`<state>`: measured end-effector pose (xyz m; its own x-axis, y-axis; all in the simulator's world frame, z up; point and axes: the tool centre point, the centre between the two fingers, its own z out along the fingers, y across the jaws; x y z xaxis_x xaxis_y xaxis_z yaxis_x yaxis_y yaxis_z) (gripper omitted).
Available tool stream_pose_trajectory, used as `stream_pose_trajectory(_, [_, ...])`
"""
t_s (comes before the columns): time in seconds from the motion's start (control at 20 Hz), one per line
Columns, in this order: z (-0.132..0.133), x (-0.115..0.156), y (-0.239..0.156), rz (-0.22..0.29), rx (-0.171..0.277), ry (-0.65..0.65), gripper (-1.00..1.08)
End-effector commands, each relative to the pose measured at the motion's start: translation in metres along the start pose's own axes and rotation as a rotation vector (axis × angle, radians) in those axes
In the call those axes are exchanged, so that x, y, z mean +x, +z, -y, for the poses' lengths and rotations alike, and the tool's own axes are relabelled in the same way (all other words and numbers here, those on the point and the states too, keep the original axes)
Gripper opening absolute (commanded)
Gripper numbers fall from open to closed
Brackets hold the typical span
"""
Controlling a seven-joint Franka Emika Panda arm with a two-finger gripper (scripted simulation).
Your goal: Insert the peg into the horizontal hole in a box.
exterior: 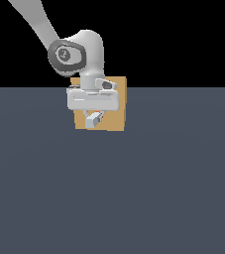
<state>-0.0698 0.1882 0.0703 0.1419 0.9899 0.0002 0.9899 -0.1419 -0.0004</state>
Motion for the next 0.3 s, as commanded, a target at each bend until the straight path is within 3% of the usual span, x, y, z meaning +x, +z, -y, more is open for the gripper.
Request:
stream_pose_trajectory(0.0, [-0.0015, 0.0112, -0.001, -0.001, -0.002, 0.002, -1.0])
stream_pose_trajectory(0.25, [-0.0026, 0.018, -0.001, -0.001, -0.002, 0.002, -1.0])
